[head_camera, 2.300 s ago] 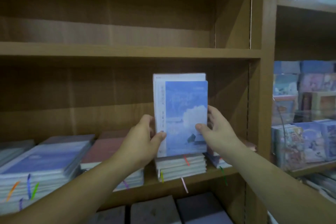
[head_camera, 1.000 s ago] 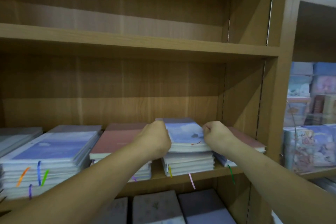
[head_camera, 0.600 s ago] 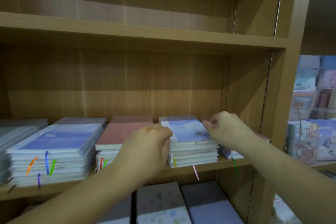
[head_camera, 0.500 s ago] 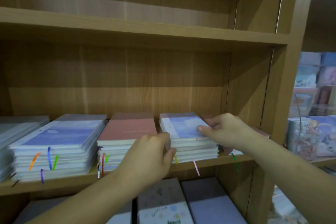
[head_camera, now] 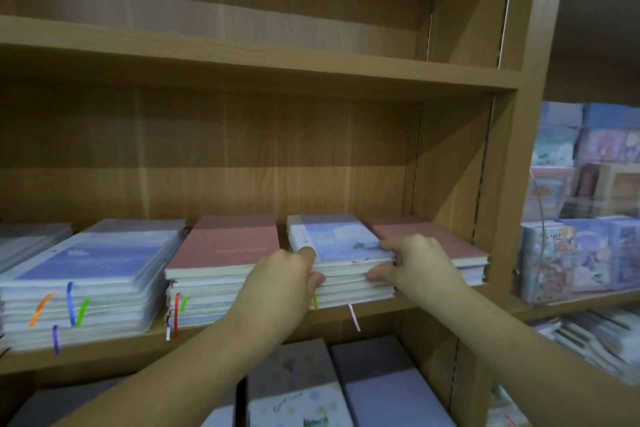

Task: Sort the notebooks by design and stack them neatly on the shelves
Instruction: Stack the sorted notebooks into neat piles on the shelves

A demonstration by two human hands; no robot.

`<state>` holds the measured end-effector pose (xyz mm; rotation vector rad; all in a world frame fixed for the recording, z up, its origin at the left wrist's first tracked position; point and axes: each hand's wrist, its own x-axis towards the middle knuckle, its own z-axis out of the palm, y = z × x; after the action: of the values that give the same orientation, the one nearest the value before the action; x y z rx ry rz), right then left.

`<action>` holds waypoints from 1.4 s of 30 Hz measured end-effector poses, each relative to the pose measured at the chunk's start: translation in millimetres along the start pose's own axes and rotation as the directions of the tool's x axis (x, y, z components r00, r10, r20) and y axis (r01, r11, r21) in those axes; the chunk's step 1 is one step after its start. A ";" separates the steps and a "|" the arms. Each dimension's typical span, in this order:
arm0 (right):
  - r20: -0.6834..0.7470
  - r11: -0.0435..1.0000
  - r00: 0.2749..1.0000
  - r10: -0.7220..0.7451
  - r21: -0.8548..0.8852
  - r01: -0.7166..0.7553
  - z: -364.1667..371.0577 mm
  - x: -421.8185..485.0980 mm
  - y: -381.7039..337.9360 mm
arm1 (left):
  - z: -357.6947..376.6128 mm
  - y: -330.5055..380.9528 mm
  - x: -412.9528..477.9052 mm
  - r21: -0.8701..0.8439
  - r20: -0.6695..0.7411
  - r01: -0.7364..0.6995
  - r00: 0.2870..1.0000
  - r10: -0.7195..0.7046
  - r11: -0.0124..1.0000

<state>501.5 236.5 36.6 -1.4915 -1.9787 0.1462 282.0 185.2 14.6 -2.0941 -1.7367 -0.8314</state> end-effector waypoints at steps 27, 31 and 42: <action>-0.171 0.752 0.904 0.391 0.626 -0.207 -19.2 -39.4 135.9 | 76.0 128.3 1.6 -0.702 0.215 0.121 0.975 0.047 0.702; -0.208 0.743 0.888 0.409 0.642 -0.192 -12.8 -32.8 140.3 | 89.2 135.2 9.1 -0.766 0.278 0.232 0.961 -0.017 0.600; -0.114 0.590 0.835 0.539 0.758 -0.277 -10.1 -32.7 143.3 | 87.8 154.8 12.3 -0.811 0.354 0.351 0.931 -0.086 0.468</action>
<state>629.5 254.2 -34.1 -1.2821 -1.0395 0.7395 453.9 209.4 -26.7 -2.6925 -1.9894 -1.9398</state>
